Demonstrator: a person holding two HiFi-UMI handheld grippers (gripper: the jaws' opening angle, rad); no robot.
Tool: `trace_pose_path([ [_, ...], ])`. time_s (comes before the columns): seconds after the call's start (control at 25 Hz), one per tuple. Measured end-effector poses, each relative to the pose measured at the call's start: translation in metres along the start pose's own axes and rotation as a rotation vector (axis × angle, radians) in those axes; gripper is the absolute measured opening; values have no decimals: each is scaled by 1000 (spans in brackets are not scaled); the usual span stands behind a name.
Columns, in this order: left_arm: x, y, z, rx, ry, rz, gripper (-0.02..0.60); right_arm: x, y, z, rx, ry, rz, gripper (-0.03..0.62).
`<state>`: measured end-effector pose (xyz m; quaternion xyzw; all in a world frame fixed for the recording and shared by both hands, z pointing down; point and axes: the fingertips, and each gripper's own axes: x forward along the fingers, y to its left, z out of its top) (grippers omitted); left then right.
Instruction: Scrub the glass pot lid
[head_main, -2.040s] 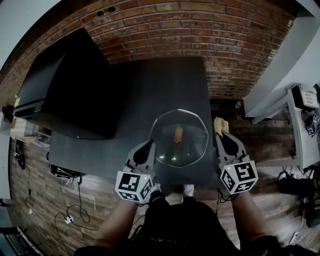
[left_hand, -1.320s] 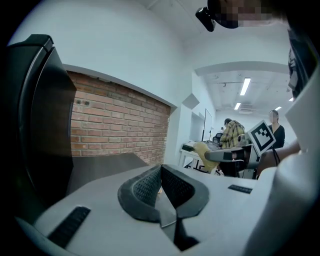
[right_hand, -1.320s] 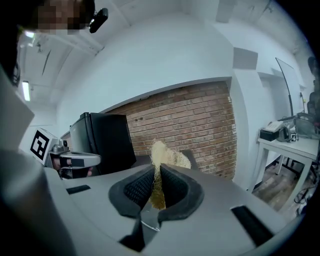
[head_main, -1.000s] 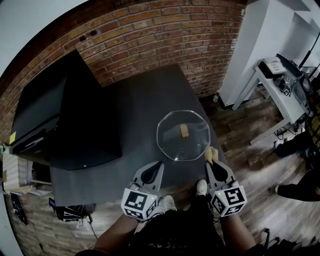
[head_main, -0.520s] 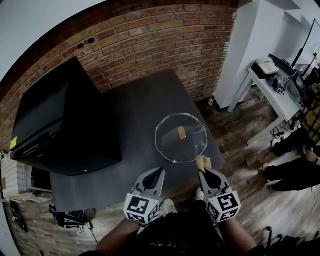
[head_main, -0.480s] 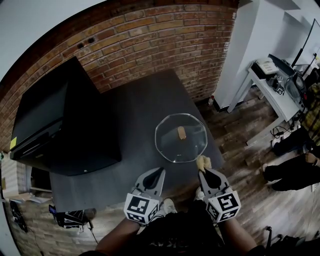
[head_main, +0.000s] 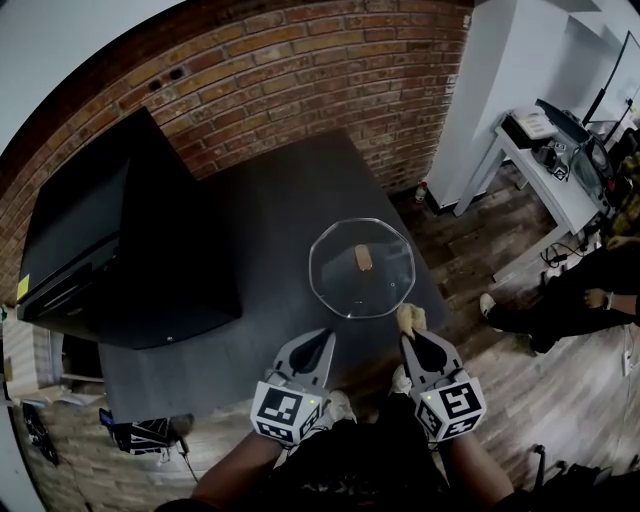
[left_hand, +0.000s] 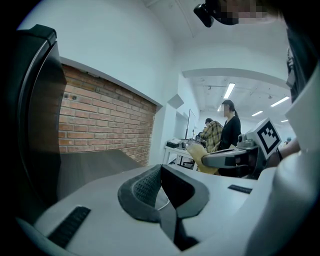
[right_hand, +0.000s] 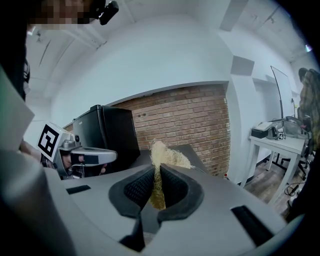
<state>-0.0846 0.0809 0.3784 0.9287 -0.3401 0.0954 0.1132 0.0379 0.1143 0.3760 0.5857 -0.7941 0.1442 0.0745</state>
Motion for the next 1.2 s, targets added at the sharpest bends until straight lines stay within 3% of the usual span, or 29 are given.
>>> trace_pose_path([
  [1.2,-14,-18,-2,12,-4,-9,31,-20,9,0,-15,-15,-2,40],
])
